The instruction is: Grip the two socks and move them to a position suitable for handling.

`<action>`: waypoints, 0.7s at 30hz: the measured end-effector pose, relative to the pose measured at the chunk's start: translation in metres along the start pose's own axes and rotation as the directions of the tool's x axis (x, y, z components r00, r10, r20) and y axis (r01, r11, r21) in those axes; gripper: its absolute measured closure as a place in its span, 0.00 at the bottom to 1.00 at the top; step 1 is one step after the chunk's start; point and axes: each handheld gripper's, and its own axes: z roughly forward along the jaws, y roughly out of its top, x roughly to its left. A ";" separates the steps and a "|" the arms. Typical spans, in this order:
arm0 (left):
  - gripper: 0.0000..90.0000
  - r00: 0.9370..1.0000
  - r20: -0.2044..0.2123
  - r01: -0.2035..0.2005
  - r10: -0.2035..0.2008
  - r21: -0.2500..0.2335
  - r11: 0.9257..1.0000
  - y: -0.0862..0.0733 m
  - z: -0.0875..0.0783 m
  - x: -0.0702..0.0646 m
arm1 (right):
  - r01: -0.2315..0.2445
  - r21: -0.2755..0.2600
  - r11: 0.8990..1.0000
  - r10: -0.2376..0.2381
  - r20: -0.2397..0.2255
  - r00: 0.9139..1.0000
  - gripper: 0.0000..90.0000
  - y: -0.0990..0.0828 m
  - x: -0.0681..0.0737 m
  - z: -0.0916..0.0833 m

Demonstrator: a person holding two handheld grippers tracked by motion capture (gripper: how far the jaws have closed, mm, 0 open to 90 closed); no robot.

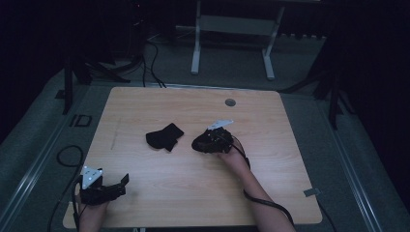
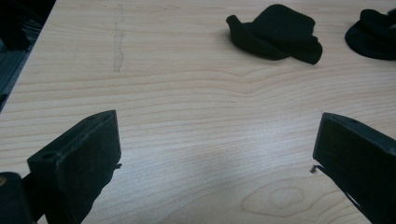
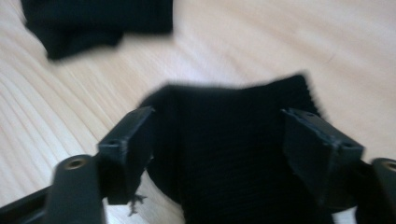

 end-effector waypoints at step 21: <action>0.01 1.000 0.009 -0.002 0.001 0.011 1.000 -0.001 0.000 0.000 | 0.029 -0.059 0.998 -0.020 0.141 0.990 0.86 0.003 0.027 -0.033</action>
